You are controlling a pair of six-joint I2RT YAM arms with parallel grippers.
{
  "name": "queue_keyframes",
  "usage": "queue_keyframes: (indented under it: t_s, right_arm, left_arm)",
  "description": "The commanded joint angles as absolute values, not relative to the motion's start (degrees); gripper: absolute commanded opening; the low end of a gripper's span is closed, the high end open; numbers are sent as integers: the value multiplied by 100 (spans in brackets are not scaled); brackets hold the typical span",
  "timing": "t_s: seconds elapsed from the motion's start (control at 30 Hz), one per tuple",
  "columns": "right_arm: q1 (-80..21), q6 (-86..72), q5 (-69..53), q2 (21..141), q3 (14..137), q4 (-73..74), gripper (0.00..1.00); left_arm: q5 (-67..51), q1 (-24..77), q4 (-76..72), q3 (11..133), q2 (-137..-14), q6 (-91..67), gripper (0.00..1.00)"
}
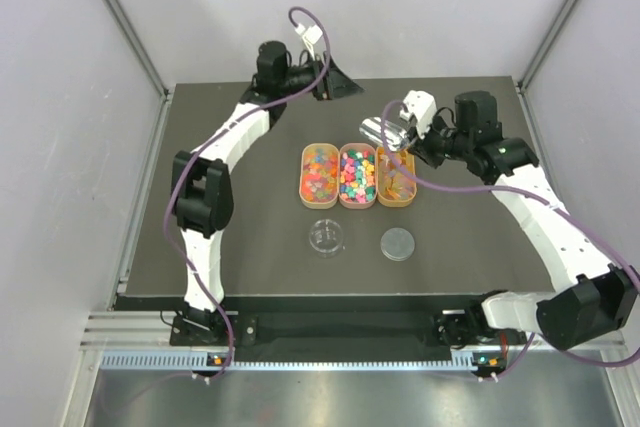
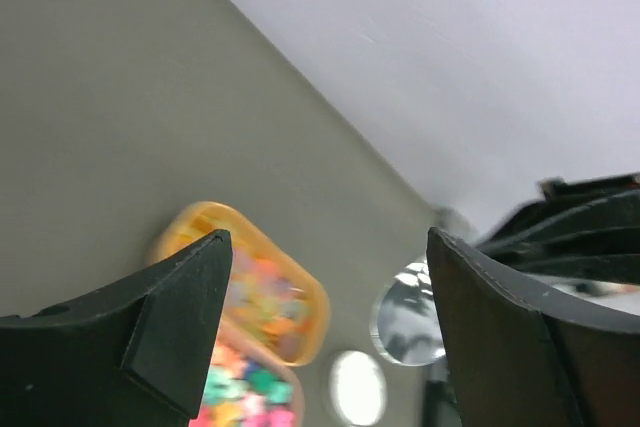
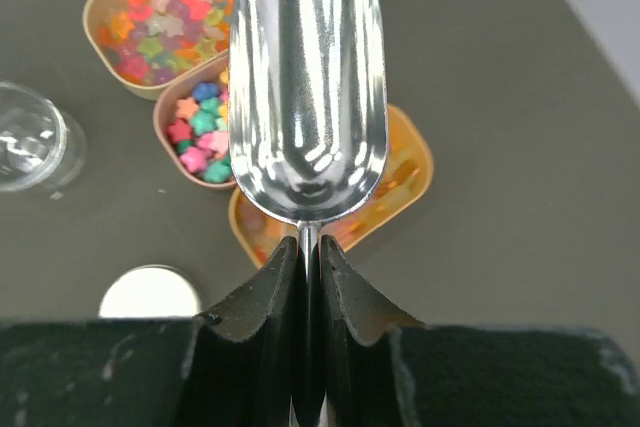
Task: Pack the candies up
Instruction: Move the storage box to the center of the board.
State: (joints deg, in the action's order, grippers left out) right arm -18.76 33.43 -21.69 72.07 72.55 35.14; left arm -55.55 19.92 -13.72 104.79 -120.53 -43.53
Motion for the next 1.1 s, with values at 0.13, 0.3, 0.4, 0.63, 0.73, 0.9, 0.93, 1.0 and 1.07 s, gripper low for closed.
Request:
queue_keyframes:
  t_s: [0.13, 0.3, 0.4, 0.63, 0.73, 0.9, 0.93, 1.0, 1.07]
  right_arm:
    - [-1635, 564, -2075, 7549, 7357, 4007, 0]
    - [-1371, -579, -1847, 7918, 7084, 4394, 0]
    - [-1354, -545, -1565, 8111, 7206, 4737, 0]
    - [-1318, -589, -1310, 8244, 7752, 5045, 0]
    - [-1292, -580, -1231, 8139, 7700, 5080, 0]
    - [-1002, -607, -1230, 7770, 7331, 5071, 0]
    - [-924, -606, -1300, 7743, 7287, 5063, 0]
    - [-748, -554, -1397, 7717, 7234, 5010, 0]
    - [-625, -554, -1406, 7673, 7190, 4983, 0]
  left_arm:
    - [-2903, 2091, 1652, 11435, -11751, 893, 81]
    - [-2066, 2206, 1555, 11004, -11725, 1740, 78]
    - [-1601, 2206, 1635, 10767, -11593, 1697, 75]
    - [-1265, 1758, 1687, 8811, -10399, 1634, 40]
    - [-1423, 1670, 1854, 8028, -9889, 1968, 0]
    - [-1705, 1670, 1977, 7339, -9808, 2127, 0]
    - [-1688, 1670, 2125, 7330, -9948, 2188, 0]
    - [-1714, 1670, 2398, 7418, -10142, 2197, 0]
    - [-1731, 1670, 2549, 7479, -10423, 2153, 0]
